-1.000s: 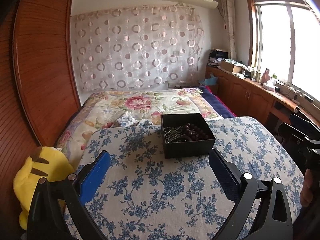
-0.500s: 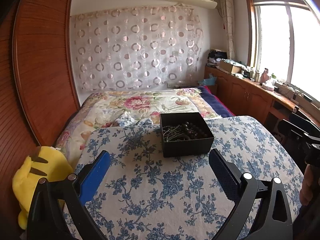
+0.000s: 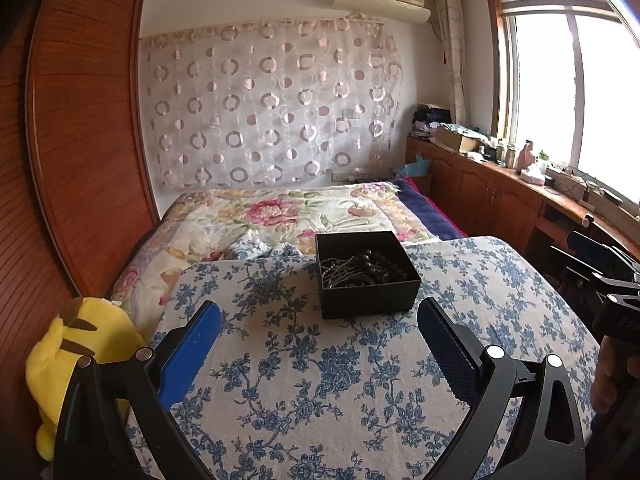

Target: Organize jewelry

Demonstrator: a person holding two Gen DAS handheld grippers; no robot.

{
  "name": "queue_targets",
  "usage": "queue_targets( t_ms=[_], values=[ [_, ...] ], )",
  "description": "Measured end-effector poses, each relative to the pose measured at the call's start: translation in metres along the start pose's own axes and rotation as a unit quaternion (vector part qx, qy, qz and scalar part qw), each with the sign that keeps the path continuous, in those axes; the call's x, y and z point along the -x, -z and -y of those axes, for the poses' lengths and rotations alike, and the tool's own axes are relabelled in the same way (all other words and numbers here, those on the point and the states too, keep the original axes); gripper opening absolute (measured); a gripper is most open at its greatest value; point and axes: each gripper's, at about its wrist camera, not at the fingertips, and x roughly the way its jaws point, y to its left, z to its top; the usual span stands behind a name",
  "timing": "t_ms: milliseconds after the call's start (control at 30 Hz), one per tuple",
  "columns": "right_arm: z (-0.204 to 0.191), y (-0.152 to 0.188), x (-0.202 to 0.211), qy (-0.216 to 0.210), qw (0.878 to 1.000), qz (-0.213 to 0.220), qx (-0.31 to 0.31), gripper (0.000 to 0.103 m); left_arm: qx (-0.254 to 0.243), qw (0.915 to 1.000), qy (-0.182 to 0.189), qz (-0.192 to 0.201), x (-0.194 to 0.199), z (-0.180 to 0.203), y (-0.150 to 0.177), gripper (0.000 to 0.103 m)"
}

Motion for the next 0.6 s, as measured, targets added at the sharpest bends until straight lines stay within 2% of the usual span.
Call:
queue_targets(
  t_ms=[600],
  values=[
    [0.0003,0.0007,0.0001,-0.001,1.000,0.001,0.000,0.101,0.000,1.0000,-0.001,0.002,0.0020,0.0003,-0.0010,0.095]
  ],
)
